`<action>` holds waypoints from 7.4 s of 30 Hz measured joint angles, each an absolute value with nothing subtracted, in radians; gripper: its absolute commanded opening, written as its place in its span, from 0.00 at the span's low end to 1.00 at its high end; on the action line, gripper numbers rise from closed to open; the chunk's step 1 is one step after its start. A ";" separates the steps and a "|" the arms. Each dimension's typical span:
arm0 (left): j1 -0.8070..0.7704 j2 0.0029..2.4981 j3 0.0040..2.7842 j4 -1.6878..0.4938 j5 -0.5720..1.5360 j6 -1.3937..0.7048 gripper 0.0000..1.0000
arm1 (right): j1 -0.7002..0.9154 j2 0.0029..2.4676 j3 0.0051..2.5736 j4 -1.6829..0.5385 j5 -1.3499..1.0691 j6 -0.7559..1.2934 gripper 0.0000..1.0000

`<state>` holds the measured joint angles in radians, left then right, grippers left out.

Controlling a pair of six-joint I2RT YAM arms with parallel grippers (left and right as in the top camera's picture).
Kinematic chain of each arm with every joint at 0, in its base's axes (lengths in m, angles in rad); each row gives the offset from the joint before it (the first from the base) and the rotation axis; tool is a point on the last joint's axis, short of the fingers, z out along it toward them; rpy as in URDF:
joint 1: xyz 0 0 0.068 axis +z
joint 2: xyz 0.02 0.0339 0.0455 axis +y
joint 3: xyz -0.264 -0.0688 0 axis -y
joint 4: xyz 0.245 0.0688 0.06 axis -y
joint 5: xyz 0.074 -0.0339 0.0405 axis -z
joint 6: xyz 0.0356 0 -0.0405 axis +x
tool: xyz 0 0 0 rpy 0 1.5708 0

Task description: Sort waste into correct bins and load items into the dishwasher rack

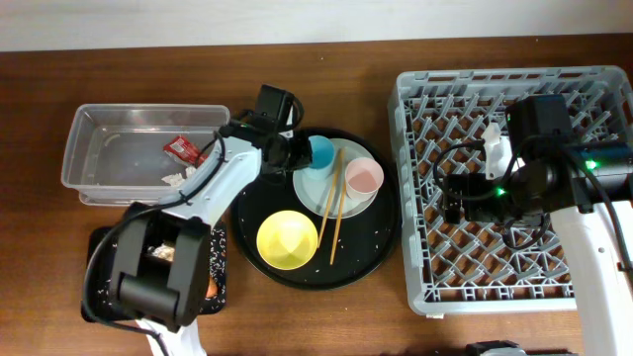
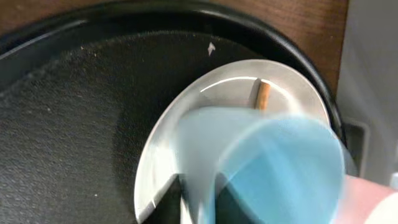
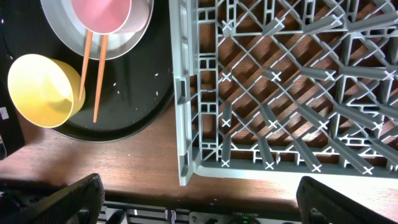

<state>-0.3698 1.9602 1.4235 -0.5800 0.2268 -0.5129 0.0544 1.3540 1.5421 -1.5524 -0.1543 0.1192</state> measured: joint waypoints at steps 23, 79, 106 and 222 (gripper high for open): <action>-0.235 1.782 1.592 -0.559 1.401 -0.392 0.00 | 0.054 1.330 1.589 -1.350 -0.897 -0.350 0.98; -0.418 1.782 1.599 -0.663 1.408 -0.343 0.43 | 0.056 1.352 1.587 -1.089 -1.006 -0.374 0.49; -0.178 1.782 1.593 -1.030 0.593 -0.290 0.58 | 0.054 1.698 1.591 -1.195 -0.067 -0.028 0.44; -0.318 1.825 1.752 -1.199 0.842 -0.045 0.52 | 0.033 1.781 2.003 -1.693 -0.354 -0.126 0.48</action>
<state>-0.3183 1.8252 1.7523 -1.1992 0.8421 -0.0448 0.0334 1.7813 2.0029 -1.6928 -0.3538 -0.1261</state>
